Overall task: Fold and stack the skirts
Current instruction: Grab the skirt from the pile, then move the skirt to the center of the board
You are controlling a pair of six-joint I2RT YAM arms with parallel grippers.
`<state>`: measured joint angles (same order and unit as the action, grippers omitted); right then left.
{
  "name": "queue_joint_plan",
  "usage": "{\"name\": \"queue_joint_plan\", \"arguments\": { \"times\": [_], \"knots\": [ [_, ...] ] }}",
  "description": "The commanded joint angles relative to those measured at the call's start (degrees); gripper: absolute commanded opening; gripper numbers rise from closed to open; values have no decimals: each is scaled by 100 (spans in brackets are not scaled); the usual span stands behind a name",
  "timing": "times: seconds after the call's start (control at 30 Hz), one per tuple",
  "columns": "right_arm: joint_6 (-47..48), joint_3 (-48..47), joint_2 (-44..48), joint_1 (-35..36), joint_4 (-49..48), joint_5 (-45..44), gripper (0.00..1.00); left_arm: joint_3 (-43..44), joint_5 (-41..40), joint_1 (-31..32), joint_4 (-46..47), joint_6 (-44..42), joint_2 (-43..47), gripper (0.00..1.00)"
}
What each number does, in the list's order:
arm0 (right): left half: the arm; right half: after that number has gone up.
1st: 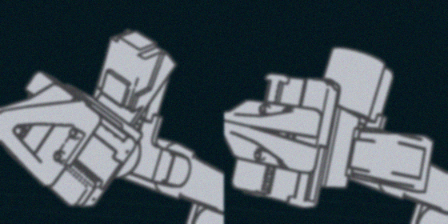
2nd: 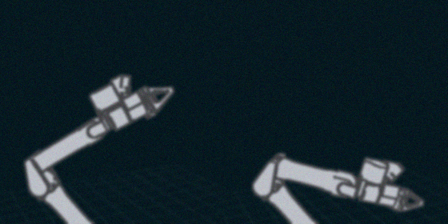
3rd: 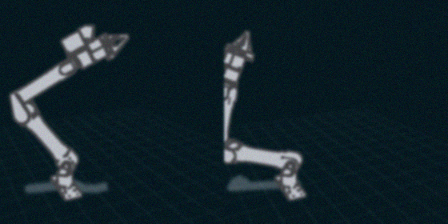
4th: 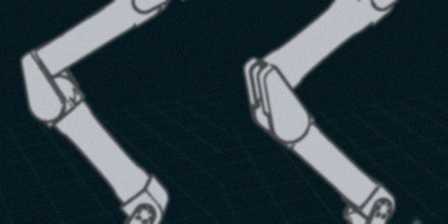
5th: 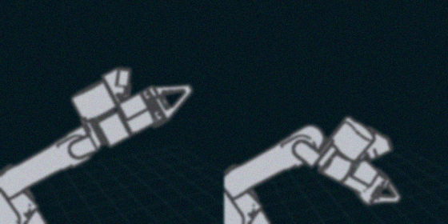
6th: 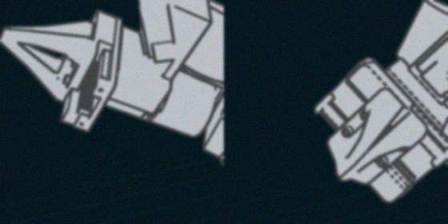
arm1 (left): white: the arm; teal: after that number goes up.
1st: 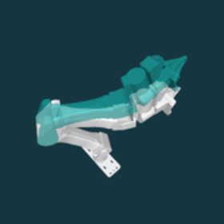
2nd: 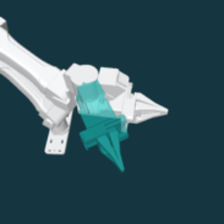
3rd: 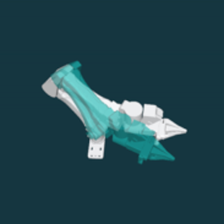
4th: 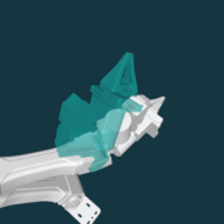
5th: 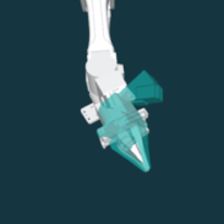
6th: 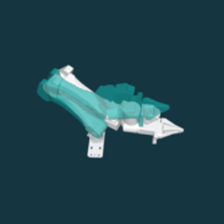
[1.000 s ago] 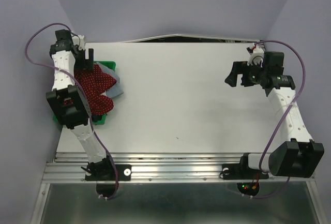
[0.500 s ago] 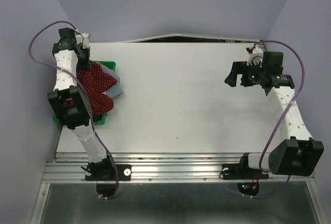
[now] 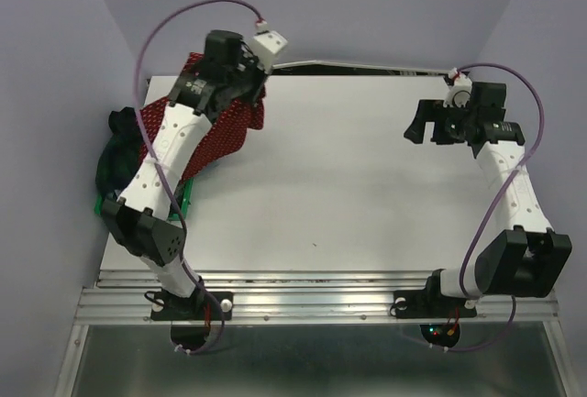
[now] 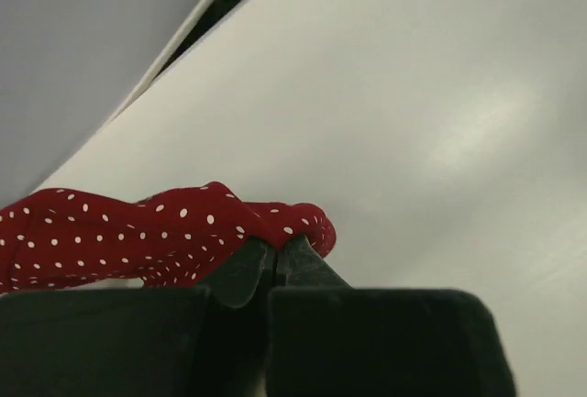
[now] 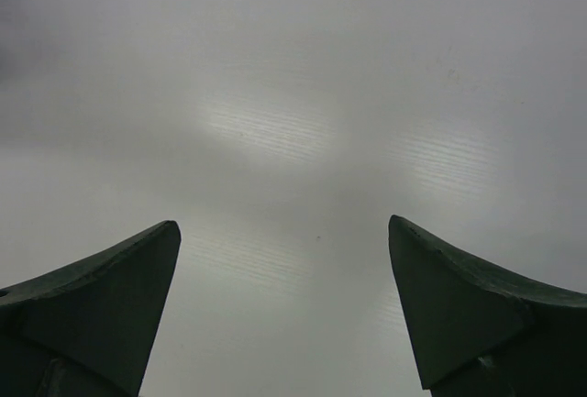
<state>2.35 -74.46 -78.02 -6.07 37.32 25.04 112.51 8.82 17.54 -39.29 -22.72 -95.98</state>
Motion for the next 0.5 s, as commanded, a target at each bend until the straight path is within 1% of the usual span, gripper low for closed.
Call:
{"name": "queue_joint_plan", "arguments": {
  "times": [0.0,0.07,0.1,0.13,0.2,0.27,0.33,0.37,0.4,0.47],
  "knots": [
    [-164,-473,-213,-350,29,-43,100,-1234,-520,1291,736,-303,211,0],
    [-191,-517,-354,-404,73,-25,100,-1887,-661,1724,1079,-356,264,0],
    [-191,-500,-476,-491,108,-8,100,-2491,-688,1935,1420,-382,256,0],
    [-191,-482,-547,-570,126,71,100,-2741,-706,2303,1685,-365,221,0],
    [-174,-377,-670,-571,205,185,100,-3389,-654,2621,1870,-304,89,0],
    [-138,-254,-794,-623,232,325,100,-3726,-601,3025,2152,-198,-183,0],
    [-51,-105,-864,-624,267,431,100,-4025,-627,3237,2276,-163,-472,1],
    [-7,-61,-864,-624,293,467,100,-4096,-653,3395,2381,-171,-543,7],
    [20,-25,-873,-624,319,528,100,-4149,-653,3449,2434,-180,-596,11],
    [125,71,-838,-624,346,739,100,-4220,-619,3537,2505,-171,-606,27]
  ]
}}
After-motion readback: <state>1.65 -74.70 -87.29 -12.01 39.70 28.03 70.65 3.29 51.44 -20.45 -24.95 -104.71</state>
